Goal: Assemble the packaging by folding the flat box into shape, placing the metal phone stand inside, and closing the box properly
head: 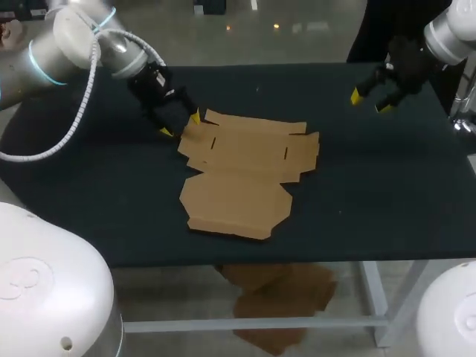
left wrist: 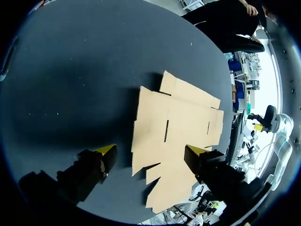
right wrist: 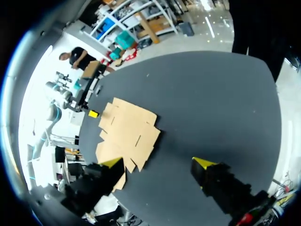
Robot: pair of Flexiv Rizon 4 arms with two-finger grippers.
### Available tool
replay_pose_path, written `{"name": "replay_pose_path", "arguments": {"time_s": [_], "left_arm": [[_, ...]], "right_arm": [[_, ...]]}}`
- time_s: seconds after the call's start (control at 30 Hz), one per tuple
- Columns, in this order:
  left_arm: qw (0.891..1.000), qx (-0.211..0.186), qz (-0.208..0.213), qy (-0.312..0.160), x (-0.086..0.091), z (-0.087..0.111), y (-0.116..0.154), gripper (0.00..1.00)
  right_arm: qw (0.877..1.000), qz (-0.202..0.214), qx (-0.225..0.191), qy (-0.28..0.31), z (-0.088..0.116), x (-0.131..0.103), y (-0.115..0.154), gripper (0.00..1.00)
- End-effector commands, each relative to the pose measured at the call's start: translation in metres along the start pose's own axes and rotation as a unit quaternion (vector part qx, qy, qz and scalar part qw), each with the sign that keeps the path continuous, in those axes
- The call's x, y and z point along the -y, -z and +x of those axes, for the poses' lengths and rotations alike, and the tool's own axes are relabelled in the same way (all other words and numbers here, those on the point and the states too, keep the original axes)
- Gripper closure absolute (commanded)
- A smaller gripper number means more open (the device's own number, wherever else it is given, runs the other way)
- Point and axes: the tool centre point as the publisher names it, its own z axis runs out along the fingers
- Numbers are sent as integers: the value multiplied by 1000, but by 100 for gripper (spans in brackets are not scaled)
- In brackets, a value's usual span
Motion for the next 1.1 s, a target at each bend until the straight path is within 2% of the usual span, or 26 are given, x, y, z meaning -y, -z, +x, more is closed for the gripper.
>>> {"name": "replay_pose_path", "arguments": {"time_s": [0.03,0.1,0.23,0.33,0.57,0.6,0.7,0.83,0.9,1.03,1.1], "left_arm": [[980,-34,197,1,-22,-5,2,0],[978,-40,204,-8,-25,-3,4,1],[975,-42,219,-13,-28,1,-1,16],[972,-28,234,-7,-28,1,-8,13],[969,-29,244,-5,-21,-4,-17,15],[969,-29,243,-6,-20,-4,-18,15],[971,-32,237,-10,-19,-3,-20,26],[975,-36,219,-17,-19,-2,-25,24],[976,-36,213,-16,-18,-3,-26,25],[978,-37,205,-18,-18,-3,-28,40],[979,-36,198,-22,-18,-2,-30,42]], "right_arm": [[1000,2,-1,0,0,0,1,0],[1000,2,-1,0,0,0,1,0],[1000,2,-1,0,0,0,1,0],[1000,2,-1,0,0,0,1,0],[1000,2,-1,0,0,0,1,0],[1000,2,-1,0,0,0,1,0],[1000,2,-1,0,0,0,1,0],[1000,2,-1,0,0,0,1,0],[1000,2,-1,0,0,0,1,0],[1000,2,-1,0,0,0,1,0],[1000,2,-1,0,0,0,1,0]]}}
